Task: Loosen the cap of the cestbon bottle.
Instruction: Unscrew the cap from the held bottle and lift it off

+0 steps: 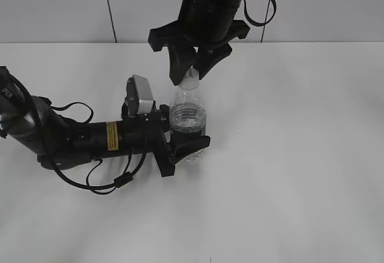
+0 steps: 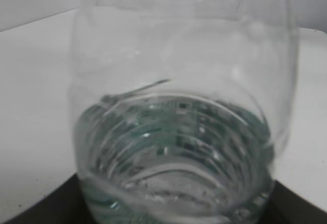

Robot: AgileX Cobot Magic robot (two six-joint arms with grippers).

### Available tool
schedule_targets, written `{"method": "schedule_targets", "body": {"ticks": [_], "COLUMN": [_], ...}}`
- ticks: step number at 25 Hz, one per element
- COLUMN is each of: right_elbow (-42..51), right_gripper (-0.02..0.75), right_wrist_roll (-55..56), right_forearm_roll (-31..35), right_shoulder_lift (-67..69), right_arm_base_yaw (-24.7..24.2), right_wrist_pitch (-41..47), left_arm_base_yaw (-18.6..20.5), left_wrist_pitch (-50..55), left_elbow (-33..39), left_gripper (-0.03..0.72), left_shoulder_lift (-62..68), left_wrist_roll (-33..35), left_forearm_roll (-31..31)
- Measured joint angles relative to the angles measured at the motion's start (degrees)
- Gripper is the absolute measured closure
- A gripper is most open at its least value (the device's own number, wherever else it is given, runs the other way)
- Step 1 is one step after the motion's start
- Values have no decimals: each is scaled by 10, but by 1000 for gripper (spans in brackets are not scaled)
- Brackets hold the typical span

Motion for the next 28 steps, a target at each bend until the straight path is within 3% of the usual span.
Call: {"method": "schedule_targets", "body": {"ticks": [15,28], "right_elbow": [0,0], "right_gripper": [418,435], "right_wrist_roll": [-50,-268], "right_forearm_roll": [1,23], "right_shoulder_lift": [0,0], "right_arm_base_yaw": [0,0], "right_wrist_pitch": [0,-2], "left_arm_base_yaw": [-1,0], "left_wrist_pitch": [0,0], "left_elbow": [0,-1], "left_gripper": [277,277], "left_shoulder_lift": [0,0], "left_wrist_roll": [-1,0], "left_forearm_roll": [2,14]}}
